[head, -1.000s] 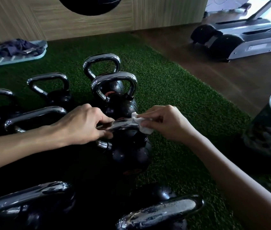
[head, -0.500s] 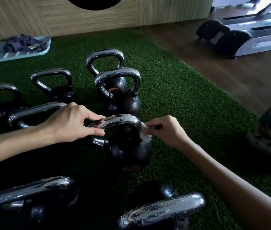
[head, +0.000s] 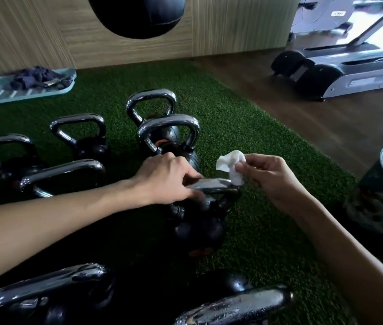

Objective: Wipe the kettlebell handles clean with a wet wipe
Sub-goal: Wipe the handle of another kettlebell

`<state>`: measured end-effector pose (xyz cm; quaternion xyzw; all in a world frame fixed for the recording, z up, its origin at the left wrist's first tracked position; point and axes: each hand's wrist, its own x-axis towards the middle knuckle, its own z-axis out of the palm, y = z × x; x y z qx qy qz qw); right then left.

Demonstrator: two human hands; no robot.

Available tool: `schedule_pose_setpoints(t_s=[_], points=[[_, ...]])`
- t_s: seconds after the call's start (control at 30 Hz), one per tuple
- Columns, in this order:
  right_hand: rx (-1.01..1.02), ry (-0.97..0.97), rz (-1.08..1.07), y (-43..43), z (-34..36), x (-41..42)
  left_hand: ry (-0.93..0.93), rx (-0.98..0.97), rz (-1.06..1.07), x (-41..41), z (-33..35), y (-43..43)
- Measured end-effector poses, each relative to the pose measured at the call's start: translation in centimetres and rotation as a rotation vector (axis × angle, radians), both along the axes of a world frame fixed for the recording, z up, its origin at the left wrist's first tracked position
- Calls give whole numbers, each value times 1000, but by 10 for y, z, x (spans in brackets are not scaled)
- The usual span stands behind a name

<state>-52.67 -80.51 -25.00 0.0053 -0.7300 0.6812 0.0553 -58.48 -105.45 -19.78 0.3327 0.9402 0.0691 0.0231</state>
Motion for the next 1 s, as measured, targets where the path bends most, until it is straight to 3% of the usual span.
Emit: schedule_pose_setpoints(t_s=[0.07,0.17,0.3,0.47,0.6,0.7,0.83,0.93,1.0], points=[[-66,-7,67,-5,12,3,-118,122,20,-5,0,5],[-121,7,121,-13,26,2,-438,538,98,-11,-5,0],[-210,-16,42,-37,34,-5,-489,765,28,-6,-11,0],[-265,-78,-104,-61,39,-14,-329,847,36,5,-8,4],[-203,-132,12,-60,47,-17,-430,958,58,-4,-2,-7],[-124,-138,83,-56,50,-17,-476,917,84,-14,0,-16],[84,-85,188,-54,50,-16,-469,884,114,-21,-3,-20],[193,-73,73,-51,46,-17,-497,820,117,-23,3,-25],[517,-4,13,-40,45,-18,-367,672,90,-26,12,-32]])
